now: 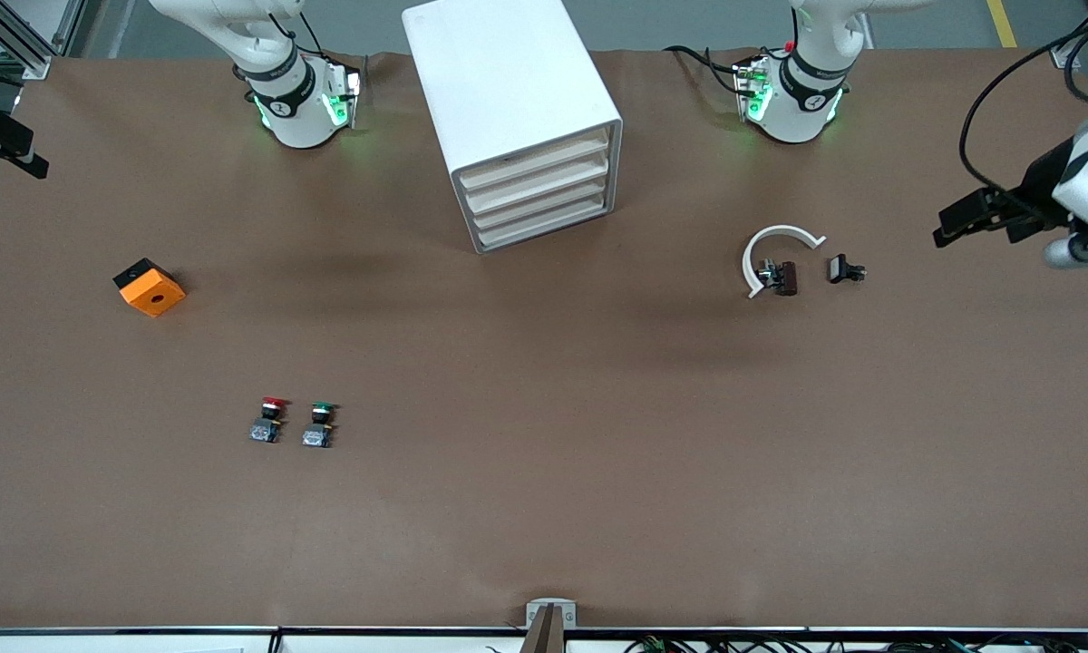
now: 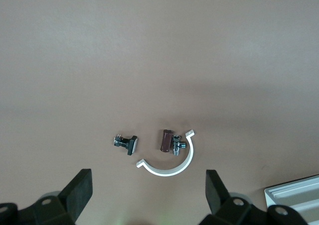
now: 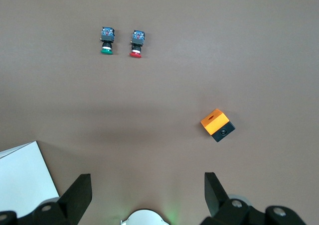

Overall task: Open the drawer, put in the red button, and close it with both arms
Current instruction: 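Reach the left gripper toward the front of the white drawer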

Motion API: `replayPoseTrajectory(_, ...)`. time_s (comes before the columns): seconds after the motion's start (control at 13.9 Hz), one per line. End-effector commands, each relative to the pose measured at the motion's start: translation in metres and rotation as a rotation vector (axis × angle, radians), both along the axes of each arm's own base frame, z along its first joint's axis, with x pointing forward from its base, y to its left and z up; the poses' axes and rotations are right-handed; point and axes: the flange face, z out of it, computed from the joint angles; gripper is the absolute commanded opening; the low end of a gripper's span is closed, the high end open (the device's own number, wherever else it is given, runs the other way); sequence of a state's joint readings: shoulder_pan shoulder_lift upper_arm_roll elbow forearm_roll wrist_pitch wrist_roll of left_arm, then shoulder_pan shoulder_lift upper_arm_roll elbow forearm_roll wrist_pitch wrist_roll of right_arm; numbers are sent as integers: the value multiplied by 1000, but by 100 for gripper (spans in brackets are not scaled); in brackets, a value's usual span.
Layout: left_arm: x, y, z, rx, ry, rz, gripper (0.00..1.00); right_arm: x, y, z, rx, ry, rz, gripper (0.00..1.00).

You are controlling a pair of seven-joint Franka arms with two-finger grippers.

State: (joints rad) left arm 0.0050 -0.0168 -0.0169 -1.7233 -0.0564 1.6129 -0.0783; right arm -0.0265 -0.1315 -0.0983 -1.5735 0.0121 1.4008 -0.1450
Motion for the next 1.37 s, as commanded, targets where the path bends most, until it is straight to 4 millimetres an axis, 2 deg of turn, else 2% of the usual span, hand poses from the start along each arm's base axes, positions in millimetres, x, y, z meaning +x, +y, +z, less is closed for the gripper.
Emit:
replayPoseTrajectory(0.0, 20, -7, -34, 18, 36, -18, 100, 1, -3, 9, 5, -16, -5, 100)
replayPoseTrajectory(0.29, 48, -37, -103, 7, 94, -56, 100, 1, -3, 9, 3, -16, -9, 100)
replayPoseTrajectory(0.43, 56, -58, -129, -12, 102, -60, 100, 1, -2, 9, 4, -14, 0, 100)
replayPoseTrajectory(0.65, 64, -89, -156, -14, 101, -28, 100, 2, -2, 9, 3, -19, 0, 100)
replayPoseTrajectory(0.72, 65, -108, -166, -9, 102, 0, 100, 2, -2, 9, 3, -19, 0, 100)
replayPoseTrajectory(0.86, 61, -161, -177, 18, 84, 79, 100, 2, -2, 9, 3, -19, 0, 100)
replayPoseTrajectory(0.94, 60, -176, -180, 22, 66, 120, 100, 2, -2, 9, 3, -19, 0, 100)
replayPoseTrajectory(1.01, 59, -190, -191, 27, 70, 138, 100, 2, -2, 9, 3, -19, 0, 100)
replayPoseTrajectory(1.08, 52, -216, -204, 36, 79, 123, 100, 2, -2, 9, 3, -19, 0, 100)
replayPoseTrajectory(1.15, 49, -233, -218, 45, 89, 146, 100, 2, -2, 9, 3, -19, 0, 100)
replayPoseTrajectory(1.29, 49, -257, -230, 46, 84, 230, 100, 2, -2, 9, 3, -19, 0, 100)
